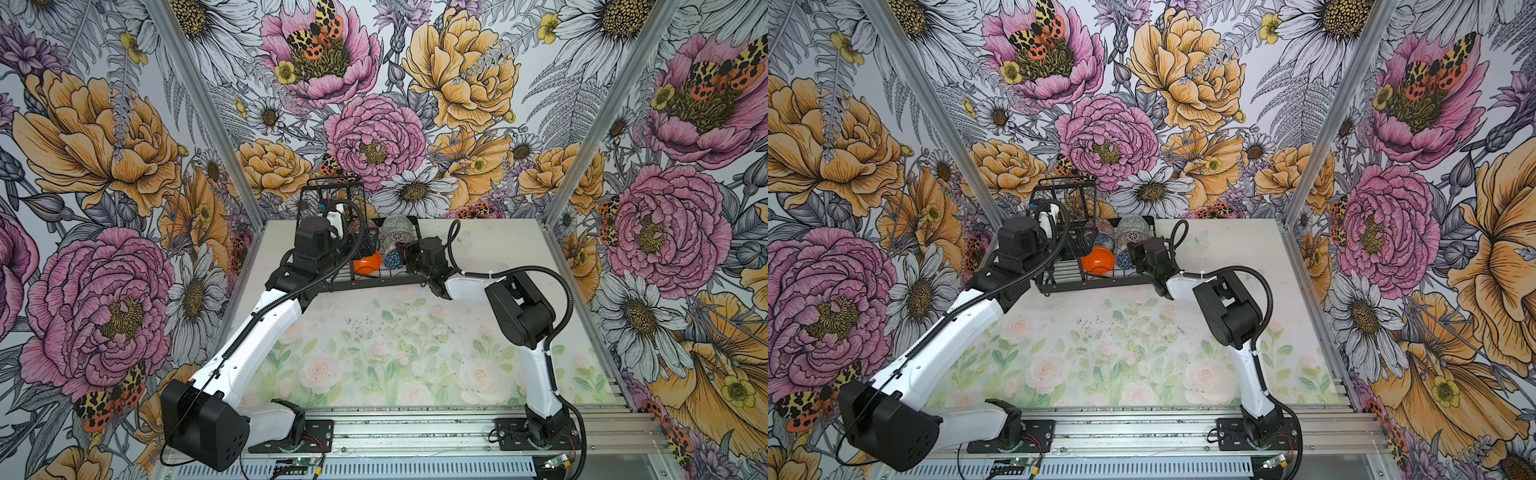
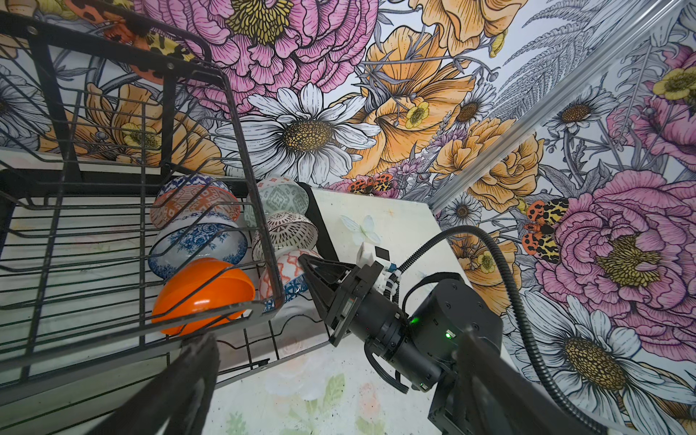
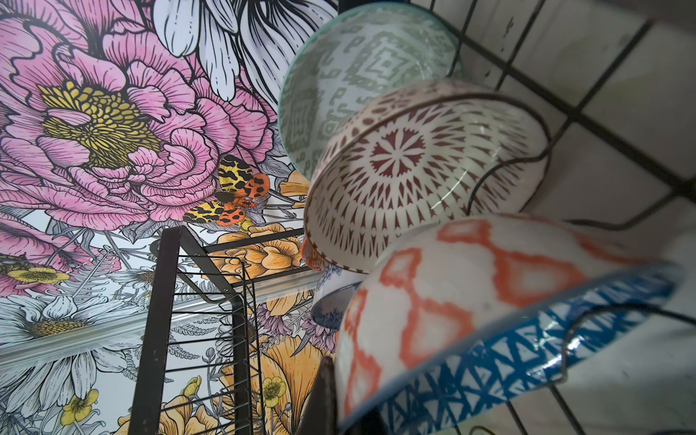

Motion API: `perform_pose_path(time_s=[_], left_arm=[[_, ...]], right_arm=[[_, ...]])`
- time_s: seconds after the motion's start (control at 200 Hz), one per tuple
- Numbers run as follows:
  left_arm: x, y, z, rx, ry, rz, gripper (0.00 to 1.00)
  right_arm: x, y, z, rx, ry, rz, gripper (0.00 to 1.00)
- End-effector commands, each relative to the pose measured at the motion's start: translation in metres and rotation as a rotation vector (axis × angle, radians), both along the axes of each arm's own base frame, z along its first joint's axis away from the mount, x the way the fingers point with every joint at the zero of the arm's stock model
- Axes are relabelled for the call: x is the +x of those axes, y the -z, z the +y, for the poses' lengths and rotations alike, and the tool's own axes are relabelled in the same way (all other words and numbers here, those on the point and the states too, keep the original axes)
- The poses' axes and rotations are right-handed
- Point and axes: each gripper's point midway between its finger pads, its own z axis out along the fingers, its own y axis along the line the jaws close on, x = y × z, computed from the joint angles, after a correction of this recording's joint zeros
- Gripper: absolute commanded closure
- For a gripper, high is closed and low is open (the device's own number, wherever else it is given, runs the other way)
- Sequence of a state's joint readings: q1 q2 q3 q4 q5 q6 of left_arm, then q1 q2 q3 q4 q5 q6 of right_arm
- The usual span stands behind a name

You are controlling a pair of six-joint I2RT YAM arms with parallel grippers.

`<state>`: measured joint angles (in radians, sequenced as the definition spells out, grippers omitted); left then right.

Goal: Load bowls into a dish rack
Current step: Place the bowl in the dish rack.

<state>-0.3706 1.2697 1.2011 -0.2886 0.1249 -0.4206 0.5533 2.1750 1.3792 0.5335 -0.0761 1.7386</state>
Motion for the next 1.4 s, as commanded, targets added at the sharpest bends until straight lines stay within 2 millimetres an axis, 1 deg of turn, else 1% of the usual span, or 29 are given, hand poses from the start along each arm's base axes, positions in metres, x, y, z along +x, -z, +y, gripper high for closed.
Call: perform_pose_path(time_s=[0.0,0.155,0.395,0.48,0.771,0.876,1.076,1.246,1.396], left_arm=[[-0.006,-0.004,0.001,-0.022,0.008,-0.005,0.01],[-0.006,-0.004,0.001,-0.022,0.008,-0.005,0.01],[-0.006,-0.005,0.001,-0.023,0.008,-0.004,0.01],[-0.006,-0.004,0.000,-0.023,0.009,-0.003,0.01],[-0.006,-0.004,0.001,-0.024,0.007,-0.003,0.01],[-0.006,-0.004,0.001,-0.024,0.009,-0.003,0.01],[-0.006,-0.005,0.001,-0.026,0.007,-0.004,0.01],[-0.007,-0.007,0.001,-0.025,0.009,-0.009,0.01],[-0.007,-0.006,0.001,-0.024,0.010,-0.008,0.01]], right_arm=[[-0.035,0.038,0.028,-0.009,-0.129,0.142,0.92],[-0.035,0.040,0.028,-0.006,-0.131,0.151,0.90],[-0.038,0.048,0.028,-0.011,-0.135,0.166,0.83],[-0.038,0.046,0.028,-0.008,-0.139,0.164,0.81],[-0.041,0.050,0.029,-0.010,-0.146,0.174,0.80],[-0.041,0.048,0.030,-0.005,-0.150,0.170,0.80],[-0.038,0.041,0.032,0.001,-0.148,0.157,0.76],[-0.037,0.042,0.033,0.004,-0.151,0.160,0.72],[-0.036,0.040,0.033,0.008,-0.148,0.158,0.71]])
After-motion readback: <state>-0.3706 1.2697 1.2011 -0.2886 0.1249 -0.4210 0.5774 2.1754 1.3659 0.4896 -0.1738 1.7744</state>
